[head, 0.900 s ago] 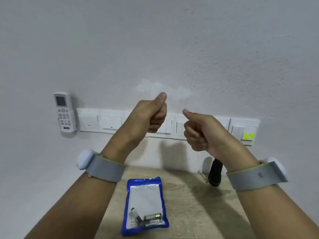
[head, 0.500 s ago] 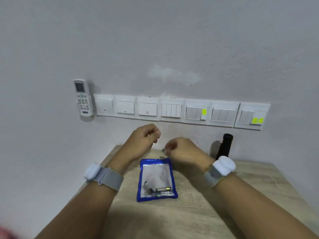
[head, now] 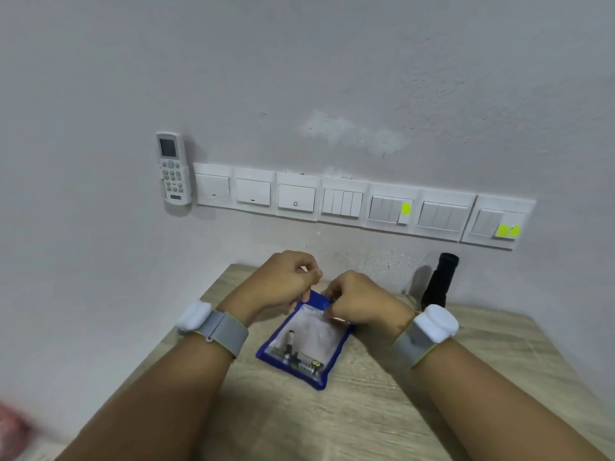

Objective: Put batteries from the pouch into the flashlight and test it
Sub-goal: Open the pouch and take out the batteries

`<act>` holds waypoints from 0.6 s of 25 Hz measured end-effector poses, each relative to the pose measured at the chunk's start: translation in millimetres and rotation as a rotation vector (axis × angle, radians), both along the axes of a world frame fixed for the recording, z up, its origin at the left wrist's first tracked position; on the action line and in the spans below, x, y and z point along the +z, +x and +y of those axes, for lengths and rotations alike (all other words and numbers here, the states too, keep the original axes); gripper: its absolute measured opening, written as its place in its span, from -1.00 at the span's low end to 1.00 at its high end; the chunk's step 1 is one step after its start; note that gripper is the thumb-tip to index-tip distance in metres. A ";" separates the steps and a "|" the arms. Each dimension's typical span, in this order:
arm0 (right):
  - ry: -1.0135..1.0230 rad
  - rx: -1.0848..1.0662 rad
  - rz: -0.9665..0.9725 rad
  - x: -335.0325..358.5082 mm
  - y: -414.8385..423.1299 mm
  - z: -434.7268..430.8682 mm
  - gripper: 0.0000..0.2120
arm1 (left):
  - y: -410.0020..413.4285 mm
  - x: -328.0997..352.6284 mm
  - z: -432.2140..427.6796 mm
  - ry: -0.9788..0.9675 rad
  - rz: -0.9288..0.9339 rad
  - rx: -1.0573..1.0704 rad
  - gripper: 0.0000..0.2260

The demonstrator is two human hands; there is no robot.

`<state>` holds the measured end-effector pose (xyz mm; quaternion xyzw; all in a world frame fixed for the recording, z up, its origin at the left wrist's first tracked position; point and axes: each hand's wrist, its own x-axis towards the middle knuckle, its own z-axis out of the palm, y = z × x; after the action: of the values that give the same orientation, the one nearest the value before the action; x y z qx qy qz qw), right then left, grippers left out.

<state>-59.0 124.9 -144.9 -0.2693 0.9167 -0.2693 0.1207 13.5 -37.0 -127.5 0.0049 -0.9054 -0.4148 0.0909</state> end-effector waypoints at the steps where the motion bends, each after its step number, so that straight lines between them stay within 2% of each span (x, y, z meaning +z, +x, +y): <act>1: -0.037 -0.028 -0.023 3.6 -0.7 2.4 -0.79 | 1.0 0.2 1.1 0.006 -0.001 -0.002 -0.78; 4: -0.162 -0.087 -0.109 19.5 -1.9 8.9 -0.96 | 4.4 0.1 4.4 0.028 0.010 0.014 -0.74; 7: -0.326 -0.129 -0.199 41.2 3.9 14.5 -0.83 | 5.1 2.3 9.0 0.119 0.092 0.022 -0.77; 9: -0.452 -0.156 -0.204 54.5 8.9 16.5 -0.74 | 2.8 6.0 8.7 0.157 0.214 0.053 -0.80; 12: -0.623 -0.196 -0.075 66.0 16.3 12.0 -0.69 | 1.4 11.2 10.3 0.225 0.404 0.077 -0.83; 15: -0.689 -0.205 0.215 64.2 22.6 4.0 -0.72 | 3.4 12.0 18.1 0.301 0.427 0.015 -0.82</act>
<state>-36.4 128.9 -80.6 -0.2280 0.8020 -0.5427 -0.1017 16.9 -18.8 -115.5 -0.0625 -0.7938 -0.5356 0.2812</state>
